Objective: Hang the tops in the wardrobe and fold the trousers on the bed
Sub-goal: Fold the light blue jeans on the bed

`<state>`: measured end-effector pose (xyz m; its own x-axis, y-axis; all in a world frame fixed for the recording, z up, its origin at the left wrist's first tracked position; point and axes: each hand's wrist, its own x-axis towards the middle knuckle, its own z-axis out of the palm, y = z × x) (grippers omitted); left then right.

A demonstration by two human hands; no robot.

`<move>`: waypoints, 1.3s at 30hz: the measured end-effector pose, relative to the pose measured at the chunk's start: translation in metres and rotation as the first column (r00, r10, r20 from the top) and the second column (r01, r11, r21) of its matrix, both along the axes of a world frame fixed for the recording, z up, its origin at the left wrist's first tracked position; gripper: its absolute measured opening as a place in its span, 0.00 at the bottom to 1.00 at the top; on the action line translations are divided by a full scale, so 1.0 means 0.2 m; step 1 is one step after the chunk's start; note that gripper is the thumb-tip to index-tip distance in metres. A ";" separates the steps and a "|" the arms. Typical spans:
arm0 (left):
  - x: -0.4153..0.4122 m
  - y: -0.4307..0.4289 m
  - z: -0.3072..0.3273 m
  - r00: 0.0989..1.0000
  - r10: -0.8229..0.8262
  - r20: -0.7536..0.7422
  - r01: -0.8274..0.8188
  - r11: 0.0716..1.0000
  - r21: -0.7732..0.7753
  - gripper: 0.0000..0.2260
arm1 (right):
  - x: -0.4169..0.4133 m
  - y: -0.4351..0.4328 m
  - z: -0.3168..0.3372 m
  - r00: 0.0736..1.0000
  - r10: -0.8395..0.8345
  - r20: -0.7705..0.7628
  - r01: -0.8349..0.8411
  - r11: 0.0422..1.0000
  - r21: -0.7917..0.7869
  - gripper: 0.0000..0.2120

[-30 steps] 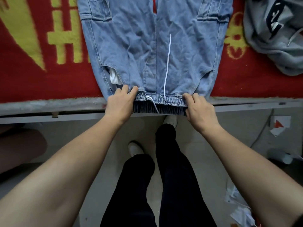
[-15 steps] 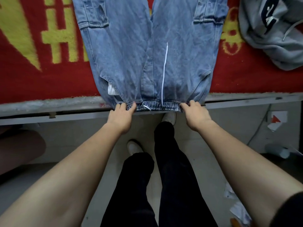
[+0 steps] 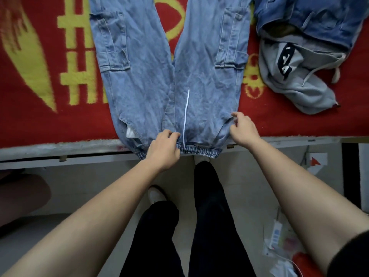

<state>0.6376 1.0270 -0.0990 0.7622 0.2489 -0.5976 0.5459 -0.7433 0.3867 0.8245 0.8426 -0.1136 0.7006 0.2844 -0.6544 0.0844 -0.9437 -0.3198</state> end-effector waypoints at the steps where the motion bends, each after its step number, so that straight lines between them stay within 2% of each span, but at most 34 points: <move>1: 0.04 -0.03 -0.01 1.000 0.010 0.016 -0.009 1.000 -0.028 0.20 | 0.04 0.00 -0.01 0.999 -0.033 -0.008 0.033 0.999 0.010 0.24; 5: 0.23 -0.20 -0.09 0.995 0.056 0.084 -0.049 0.995 -0.090 0.17 | 0.25 0.00 -0.08 0.985 -0.171 -0.026 0.173 0.983 0.055 0.23; 9: 0.45 -0.41 -0.21 0.990 0.135 0.043 -0.127 0.980 -0.156 0.14 | 0.49 0.03 -0.21 0.951 -0.309 -0.033 0.310 0.945 0.103 0.22; 11: 0.57 -0.48 -0.28 0.991 0.135 -0.020 -0.137 0.985 -0.102 0.17 | 0.61 0.07 -0.27 0.927 -0.373 -0.044 0.376 0.916 0.140 0.20; 15: 0.74 -0.58 -0.37 0.969 0.182 -0.166 -0.168 0.981 0.096 0.29 | 0.75 0.14 -0.39 0.867 -0.452 -0.208 0.488 0.853 0.184 0.23; 17: 0.80 -0.61 -0.40 0.970 0.186 -0.156 -0.159 0.972 0.174 0.25 | 0.79 0.16 -0.42 0.843 -0.466 -0.268 0.524 0.824 0.216 0.22; 19: 0.84 -0.62 -0.42 0.971 0.186 -0.148 -0.161 0.972 0.169 0.18 | 0.81 0.19 -0.43 0.862 -0.431 -0.265 0.495 0.830 0.258 0.16; 23: 0.83 -0.56 -0.36 0.923 0.329 -0.201 -0.343 0.939 -0.040 0.10 | 0.83 0.23 -0.39 0.883 -0.389 -0.264 0.459 0.833 0.307 0.05; 26: 0.77 -0.40 -0.24 0.834 0.482 -0.270 -0.541 0.809 -0.229 0.11 | 0.84 0.33 -0.29 0.883 -0.403 -0.239 0.467 0.806 0.365 0.06; 28: 0.72 -0.26 -0.15 0.748 0.601 -0.281 -0.660 0.630 -0.410 0.09 | 0.81 0.44 -0.23 0.888 -0.411 -0.209 0.460 0.779 0.426 0.12; 30: 0.67 -0.11 -0.07 0.678 0.672 -0.297 -0.702 0.472 -0.534 0.10 | 0.77 0.59 -0.17 0.896 -0.398 -0.198 0.443 0.757 0.481 0.18; 35: 0.46 0.28 0.02 0.536 0.789 -0.301 -0.769 0.309 -0.559 0.13 | 0.60 1.04 -0.06 0.948 -0.248 -0.201 0.320 0.733 0.601 0.18; 39: 0.22 0.58 -0.02 0.441 0.837 -0.324 -0.806 0.211 -0.553 0.15 | 0.41 1.40 -0.05 0.987 -0.100 -0.122 0.154 0.773 0.616 0.17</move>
<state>0.6806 1.1420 -0.1025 0.3712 0.3883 -0.8435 0.6875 0.4956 0.5307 0.9057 1.1232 -0.1227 0.7140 0.5602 -0.4200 -0.0729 -0.5371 -0.8404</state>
